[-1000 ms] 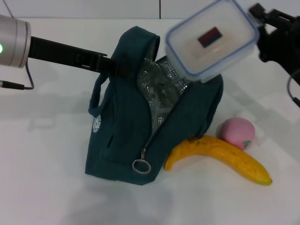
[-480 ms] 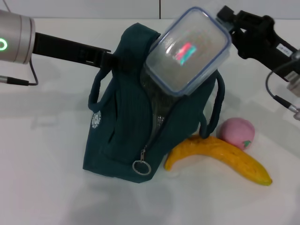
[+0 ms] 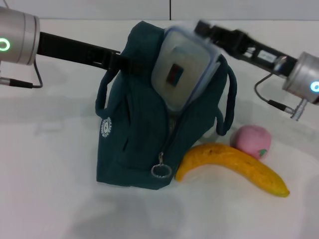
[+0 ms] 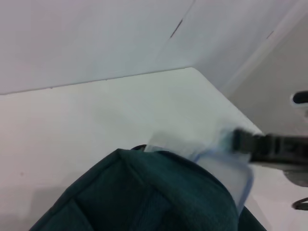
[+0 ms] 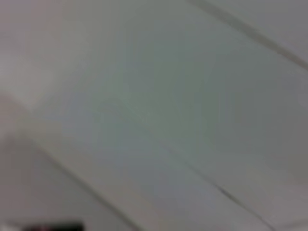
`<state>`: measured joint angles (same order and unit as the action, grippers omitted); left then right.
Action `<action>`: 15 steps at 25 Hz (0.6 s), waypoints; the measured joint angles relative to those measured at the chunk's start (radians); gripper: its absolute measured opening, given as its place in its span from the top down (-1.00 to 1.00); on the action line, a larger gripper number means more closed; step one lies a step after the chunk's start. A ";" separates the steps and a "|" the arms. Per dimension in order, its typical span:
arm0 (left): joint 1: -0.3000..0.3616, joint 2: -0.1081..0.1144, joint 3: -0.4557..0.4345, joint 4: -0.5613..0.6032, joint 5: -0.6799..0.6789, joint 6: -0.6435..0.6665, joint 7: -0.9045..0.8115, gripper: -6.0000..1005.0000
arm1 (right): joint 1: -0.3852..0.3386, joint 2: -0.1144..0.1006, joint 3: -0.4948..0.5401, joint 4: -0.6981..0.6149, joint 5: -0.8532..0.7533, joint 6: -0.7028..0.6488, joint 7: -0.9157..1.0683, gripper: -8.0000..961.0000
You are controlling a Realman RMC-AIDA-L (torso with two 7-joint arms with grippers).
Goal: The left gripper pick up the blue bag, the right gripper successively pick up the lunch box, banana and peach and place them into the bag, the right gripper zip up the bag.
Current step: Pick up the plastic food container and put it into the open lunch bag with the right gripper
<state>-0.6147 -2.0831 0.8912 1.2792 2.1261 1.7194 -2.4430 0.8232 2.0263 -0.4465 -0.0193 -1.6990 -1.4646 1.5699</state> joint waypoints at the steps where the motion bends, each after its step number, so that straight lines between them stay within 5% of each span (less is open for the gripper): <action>1: -0.001 0.000 0.000 0.000 0.000 0.000 0.000 0.89 | 0.009 -0.001 -0.032 -0.013 0.000 0.014 -0.004 0.77; 15: -0.001 0.000 0.020 0.000 0.000 0.000 0.001 0.89 | 0.033 -0.002 -0.210 -0.144 -0.001 -0.006 -0.014 0.62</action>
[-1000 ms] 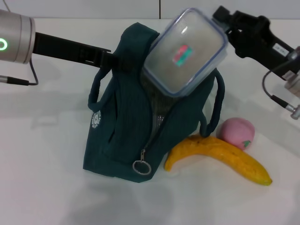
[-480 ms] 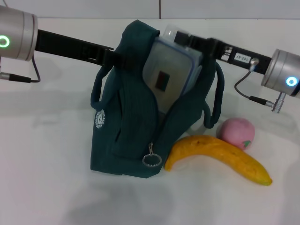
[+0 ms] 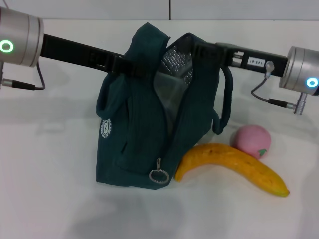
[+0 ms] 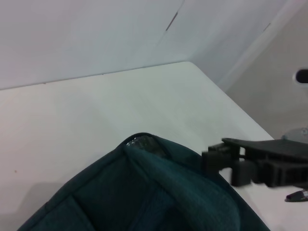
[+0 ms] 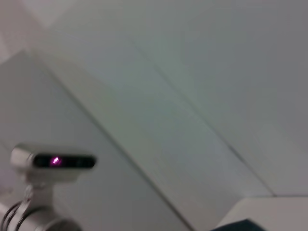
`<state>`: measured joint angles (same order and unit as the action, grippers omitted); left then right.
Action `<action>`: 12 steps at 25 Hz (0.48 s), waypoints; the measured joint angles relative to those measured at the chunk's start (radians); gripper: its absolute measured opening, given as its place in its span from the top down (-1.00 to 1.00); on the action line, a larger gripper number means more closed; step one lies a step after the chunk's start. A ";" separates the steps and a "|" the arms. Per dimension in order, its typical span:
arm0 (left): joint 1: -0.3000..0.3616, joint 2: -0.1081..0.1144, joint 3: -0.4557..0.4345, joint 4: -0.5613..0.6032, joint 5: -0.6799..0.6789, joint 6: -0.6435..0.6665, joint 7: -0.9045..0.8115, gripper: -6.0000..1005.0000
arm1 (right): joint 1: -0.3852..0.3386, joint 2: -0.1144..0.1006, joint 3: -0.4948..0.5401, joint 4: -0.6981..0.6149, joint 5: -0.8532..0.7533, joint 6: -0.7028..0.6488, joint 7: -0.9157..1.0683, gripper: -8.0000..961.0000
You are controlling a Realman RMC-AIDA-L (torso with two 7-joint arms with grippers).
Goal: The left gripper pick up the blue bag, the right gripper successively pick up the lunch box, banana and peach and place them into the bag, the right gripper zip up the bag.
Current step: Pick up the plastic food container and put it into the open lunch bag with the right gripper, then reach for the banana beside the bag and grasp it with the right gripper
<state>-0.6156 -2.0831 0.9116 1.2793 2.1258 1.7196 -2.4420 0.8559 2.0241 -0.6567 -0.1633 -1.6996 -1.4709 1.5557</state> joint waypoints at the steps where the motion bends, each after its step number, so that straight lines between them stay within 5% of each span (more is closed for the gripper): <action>1: 0.000 0.000 0.000 0.000 0.000 0.000 0.000 0.89 | 0.000 -0.001 -0.019 -0.012 0.000 -0.005 0.000 0.61; 8: 0.002 0.001 0.001 -0.001 0.003 0.000 0.000 0.89 | -0.044 -0.010 -0.108 -0.162 0.001 -0.098 0.042 0.13; 12: 0.009 0.003 0.000 -0.002 0.006 0.000 0.000 0.89 | -0.154 -0.006 -0.125 -0.393 0.001 -0.140 0.105 -0.22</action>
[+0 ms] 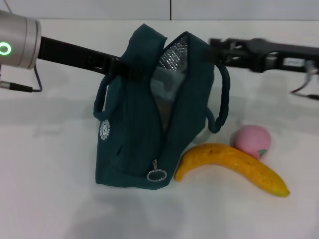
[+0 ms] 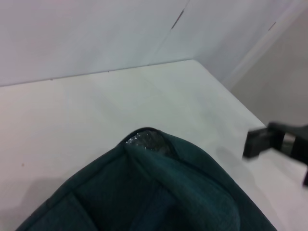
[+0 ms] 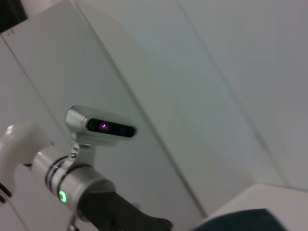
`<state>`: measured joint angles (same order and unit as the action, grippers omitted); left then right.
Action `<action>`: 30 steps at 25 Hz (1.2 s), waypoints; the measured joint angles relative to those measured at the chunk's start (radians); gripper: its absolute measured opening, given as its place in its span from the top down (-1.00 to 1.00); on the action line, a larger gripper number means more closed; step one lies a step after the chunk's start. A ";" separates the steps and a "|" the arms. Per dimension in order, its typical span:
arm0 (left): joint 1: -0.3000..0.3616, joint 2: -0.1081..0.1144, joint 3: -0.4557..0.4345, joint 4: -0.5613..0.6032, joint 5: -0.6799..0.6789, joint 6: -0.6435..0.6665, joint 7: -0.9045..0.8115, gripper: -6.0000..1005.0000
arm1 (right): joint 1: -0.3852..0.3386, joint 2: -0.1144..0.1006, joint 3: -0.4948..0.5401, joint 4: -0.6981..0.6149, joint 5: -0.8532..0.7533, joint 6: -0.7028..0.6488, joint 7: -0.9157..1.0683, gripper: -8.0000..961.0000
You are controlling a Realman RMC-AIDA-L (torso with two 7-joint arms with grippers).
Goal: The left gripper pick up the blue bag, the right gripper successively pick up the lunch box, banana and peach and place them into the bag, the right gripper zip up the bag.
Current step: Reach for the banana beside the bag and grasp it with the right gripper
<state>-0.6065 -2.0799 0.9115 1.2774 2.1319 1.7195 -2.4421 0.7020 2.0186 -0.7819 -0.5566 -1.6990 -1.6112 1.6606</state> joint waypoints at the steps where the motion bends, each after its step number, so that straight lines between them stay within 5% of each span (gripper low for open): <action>1: 0.001 0.000 0.001 -0.003 0.001 0.000 0.000 0.89 | -0.034 0.003 -0.004 -0.057 0.003 0.001 0.014 -0.27; 5: 0.001 0.000 0.001 -0.016 0.001 0.000 0.003 0.89 | -0.161 -0.002 -0.071 -0.307 -0.008 0.020 0.120 -0.31; 10: 0.002 0.000 -0.005 -0.026 0.002 -0.002 0.005 0.89 | -0.291 -0.002 -0.187 -0.705 -0.258 0.072 0.287 -0.30; 14: 0.007 0.001 -0.005 -0.026 0.003 -0.004 0.007 0.89 | -0.314 -0.001 -0.267 -0.890 -0.465 0.040 0.392 -0.29; 18: 0.005 0.000 -0.005 -0.026 0.004 -0.008 0.008 0.89 | -0.300 -0.002 -0.346 -0.948 -0.570 0.003 0.439 -0.29; 23: -0.007 0.001 -0.005 -0.026 0.004 -0.022 0.008 0.89 | -0.194 -0.002 -0.423 -0.910 -0.645 -0.088 0.511 -0.33; 30: -0.001 0.006 -0.005 -0.026 0.004 -0.033 0.008 0.89 | -0.043 0.002 -0.541 -0.815 -0.678 -0.084 0.582 -0.73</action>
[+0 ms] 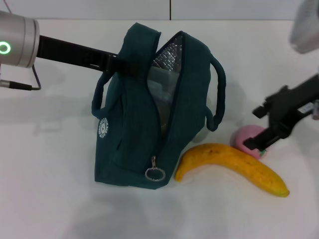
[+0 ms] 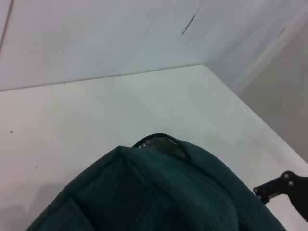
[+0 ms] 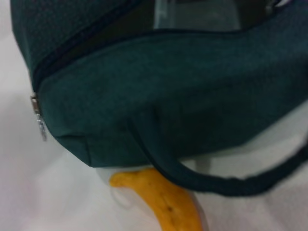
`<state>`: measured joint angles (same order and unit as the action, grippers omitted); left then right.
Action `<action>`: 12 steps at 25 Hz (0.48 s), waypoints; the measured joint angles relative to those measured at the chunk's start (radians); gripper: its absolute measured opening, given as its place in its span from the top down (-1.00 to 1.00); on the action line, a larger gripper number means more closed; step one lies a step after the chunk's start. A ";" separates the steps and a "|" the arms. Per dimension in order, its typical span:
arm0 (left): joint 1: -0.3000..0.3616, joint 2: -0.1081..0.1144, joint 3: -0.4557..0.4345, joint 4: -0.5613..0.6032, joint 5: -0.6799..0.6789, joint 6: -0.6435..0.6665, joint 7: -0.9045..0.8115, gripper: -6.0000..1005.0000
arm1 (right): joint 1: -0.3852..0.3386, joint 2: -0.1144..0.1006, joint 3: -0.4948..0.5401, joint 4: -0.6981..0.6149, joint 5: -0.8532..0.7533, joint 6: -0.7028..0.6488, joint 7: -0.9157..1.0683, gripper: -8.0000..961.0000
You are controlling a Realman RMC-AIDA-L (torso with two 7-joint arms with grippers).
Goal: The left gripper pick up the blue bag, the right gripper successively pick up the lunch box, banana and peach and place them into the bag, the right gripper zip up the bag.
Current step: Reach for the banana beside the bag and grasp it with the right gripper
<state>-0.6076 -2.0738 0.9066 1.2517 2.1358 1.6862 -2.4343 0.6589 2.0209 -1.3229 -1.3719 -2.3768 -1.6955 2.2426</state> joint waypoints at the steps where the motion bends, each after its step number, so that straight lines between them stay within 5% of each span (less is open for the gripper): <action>1: 0.002 0.001 0.000 0.000 0.000 -0.003 0.000 0.89 | 0.015 0.001 -0.017 0.008 -0.002 0.007 0.001 -0.75; 12: 0.000 0.011 -0.002 0.000 -0.001 -0.021 -0.003 0.89 | 0.154 0.003 -0.055 0.252 0.055 0.027 -0.005 -0.82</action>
<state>-0.6078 -2.0625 0.9050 1.2514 2.1352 1.6655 -2.4377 0.8126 2.0238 -1.3774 -1.1200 -2.3217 -1.6686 2.2372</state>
